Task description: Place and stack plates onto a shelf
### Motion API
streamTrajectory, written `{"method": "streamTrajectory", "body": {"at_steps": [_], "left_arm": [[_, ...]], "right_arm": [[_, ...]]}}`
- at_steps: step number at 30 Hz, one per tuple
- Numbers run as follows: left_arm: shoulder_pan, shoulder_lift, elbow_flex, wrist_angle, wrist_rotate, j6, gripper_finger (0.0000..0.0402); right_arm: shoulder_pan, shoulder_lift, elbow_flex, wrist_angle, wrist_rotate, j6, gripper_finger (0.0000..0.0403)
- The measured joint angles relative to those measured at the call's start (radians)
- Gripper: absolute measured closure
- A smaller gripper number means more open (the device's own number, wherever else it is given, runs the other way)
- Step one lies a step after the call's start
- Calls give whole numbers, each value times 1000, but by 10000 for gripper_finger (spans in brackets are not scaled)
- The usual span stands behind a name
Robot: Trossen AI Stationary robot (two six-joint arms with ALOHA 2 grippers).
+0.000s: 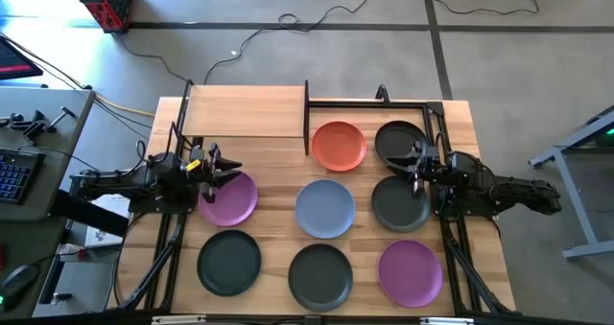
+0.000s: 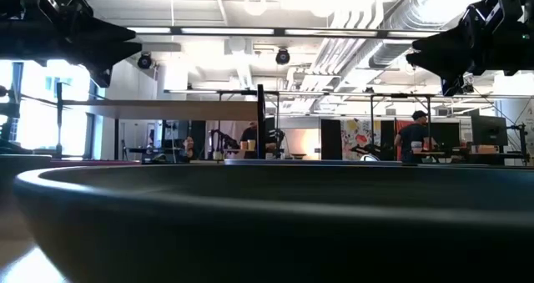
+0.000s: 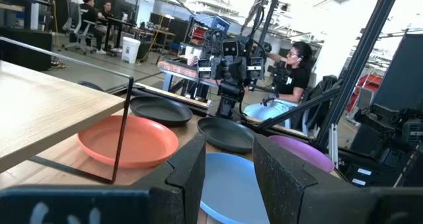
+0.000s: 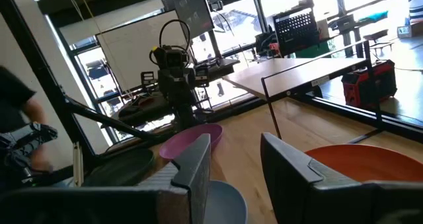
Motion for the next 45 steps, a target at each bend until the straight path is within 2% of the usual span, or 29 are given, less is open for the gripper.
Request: {"method": "streamTrajectory", "body": {"at_steps": [36,39,45], "left_arm": [[0,0,0,17,-7,-12,286],[0,0,0,33,-25,-82,286],[0,0,0,63,-132,-376,286]], "right_arm": [[0,0,0,0,0,0,286],[0,0,0,0,0,0,286],[0,0,0,0,0,0,286]]}}
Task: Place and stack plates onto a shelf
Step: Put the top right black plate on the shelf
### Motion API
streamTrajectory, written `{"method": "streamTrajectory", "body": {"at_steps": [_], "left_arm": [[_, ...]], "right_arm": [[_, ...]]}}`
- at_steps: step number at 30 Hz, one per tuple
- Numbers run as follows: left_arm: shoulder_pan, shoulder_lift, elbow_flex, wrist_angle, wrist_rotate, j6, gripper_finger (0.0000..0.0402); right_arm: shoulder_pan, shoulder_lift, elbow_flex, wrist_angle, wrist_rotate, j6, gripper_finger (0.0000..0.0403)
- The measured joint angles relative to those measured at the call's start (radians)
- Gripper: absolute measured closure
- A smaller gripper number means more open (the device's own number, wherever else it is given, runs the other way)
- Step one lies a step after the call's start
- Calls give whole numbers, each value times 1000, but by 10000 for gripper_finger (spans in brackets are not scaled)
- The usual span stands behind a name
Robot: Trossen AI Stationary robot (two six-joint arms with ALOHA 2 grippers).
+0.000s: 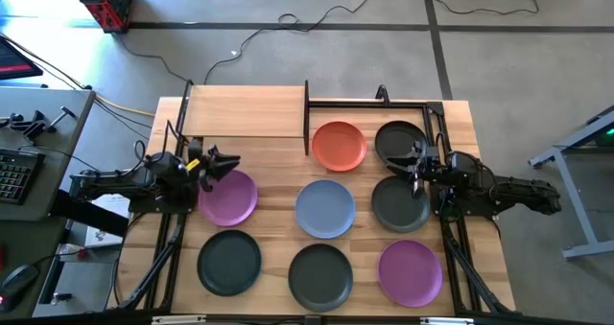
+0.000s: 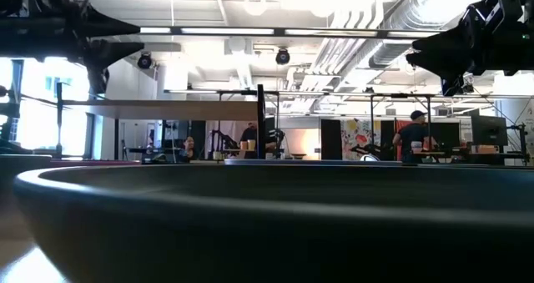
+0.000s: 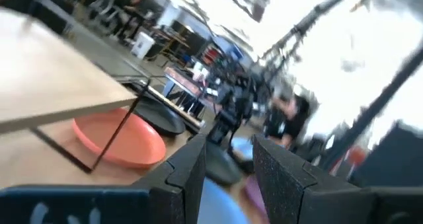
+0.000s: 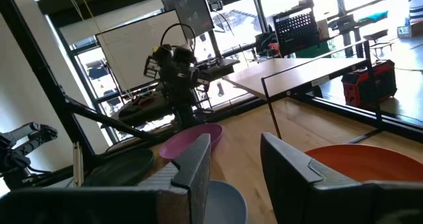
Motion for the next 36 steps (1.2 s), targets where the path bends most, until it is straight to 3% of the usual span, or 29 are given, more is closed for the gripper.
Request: {"method": "streamTrajectory", "body": {"at_steps": [6,19,29,34,36], "left_arm": [[0,0,0,47,-94,-76,286],[0,0,0,96,-133,-66,286],[0,0,0,141,-192,-87,286],[0,0,0,241,-195,-83,286],[1,0,1,273,-196,-86,286]], "right_arm": [[0,0,0,0,0,0,286],[0,0,0,0,0,12,286],[-1,0,0,41,26,160,286],[0,0,0,44,24,362,286],[-3,0,0,57,71,372,286]]}}
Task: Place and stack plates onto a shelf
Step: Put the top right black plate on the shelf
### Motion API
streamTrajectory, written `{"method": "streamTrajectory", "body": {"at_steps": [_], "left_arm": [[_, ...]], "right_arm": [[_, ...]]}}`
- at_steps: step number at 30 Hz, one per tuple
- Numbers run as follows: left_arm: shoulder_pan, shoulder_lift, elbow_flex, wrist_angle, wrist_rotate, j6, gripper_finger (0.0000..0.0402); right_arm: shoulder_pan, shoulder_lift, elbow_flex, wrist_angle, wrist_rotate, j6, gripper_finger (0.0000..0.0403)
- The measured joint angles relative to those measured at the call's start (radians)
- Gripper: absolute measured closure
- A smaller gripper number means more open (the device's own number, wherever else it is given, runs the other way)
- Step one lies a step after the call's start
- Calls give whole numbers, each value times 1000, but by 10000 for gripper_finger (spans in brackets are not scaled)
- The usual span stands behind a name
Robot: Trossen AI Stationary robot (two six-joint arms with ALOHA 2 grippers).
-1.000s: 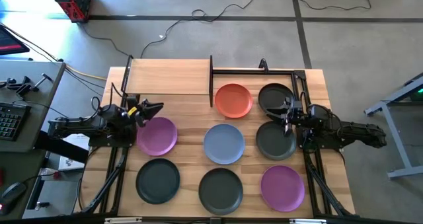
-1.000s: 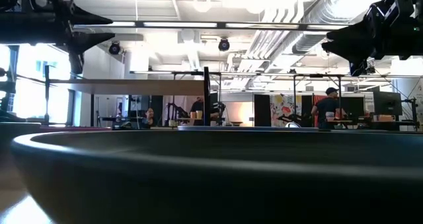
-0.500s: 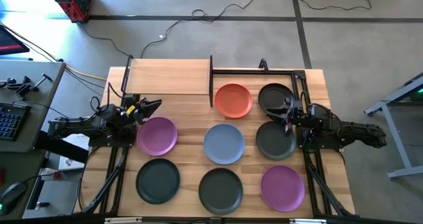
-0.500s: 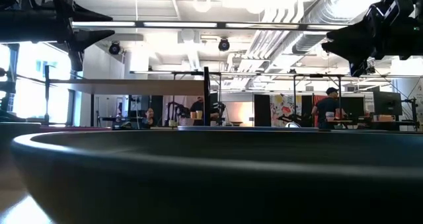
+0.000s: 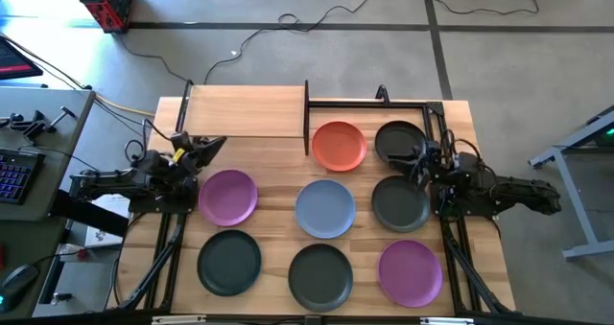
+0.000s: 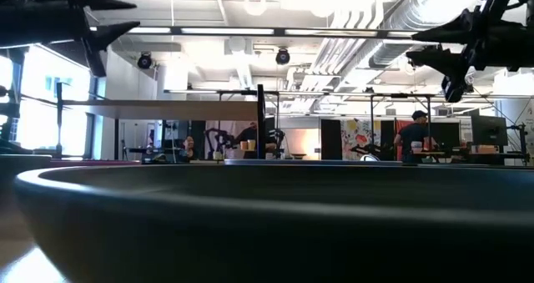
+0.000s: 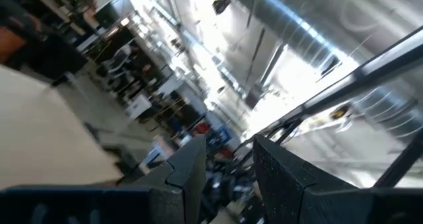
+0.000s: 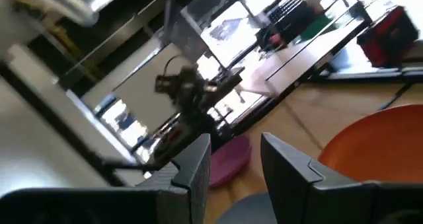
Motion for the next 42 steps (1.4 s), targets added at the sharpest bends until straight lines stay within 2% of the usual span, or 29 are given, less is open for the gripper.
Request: {"method": "streamTrajectory", "body": {"at_steps": [4,9,13,18,25,29,33,38,42], "left_arm": [[0,4,33,-1,-17,23,286],[0,26,103,-2,-21,106,286],[0,61,167,-3,-21,191,286],[0,114,253,-3,-21,318,286],[0,197,400,-1,10,511,286],[0,237,469,2,66,638,286],[0,267,516,2,74,731,286],[0,279,539,3,59,819,286],[0,298,544,2,2,826,286]], "right_arm": [[-13,0,0,106,166,18,286],[-45,0,1,315,180,-111,286],[-71,0,53,330,179,-164,286],[-87,23,171,207,178,-262,286],[-90,121,366,175,141,-375,286],[-90,214,494,75,125,-423,286],[-90,327,614,-30,135,-448,286],[-90,462,750,-170,136,-459,286],[-90,554,851,-317,138,-457,286]]}}
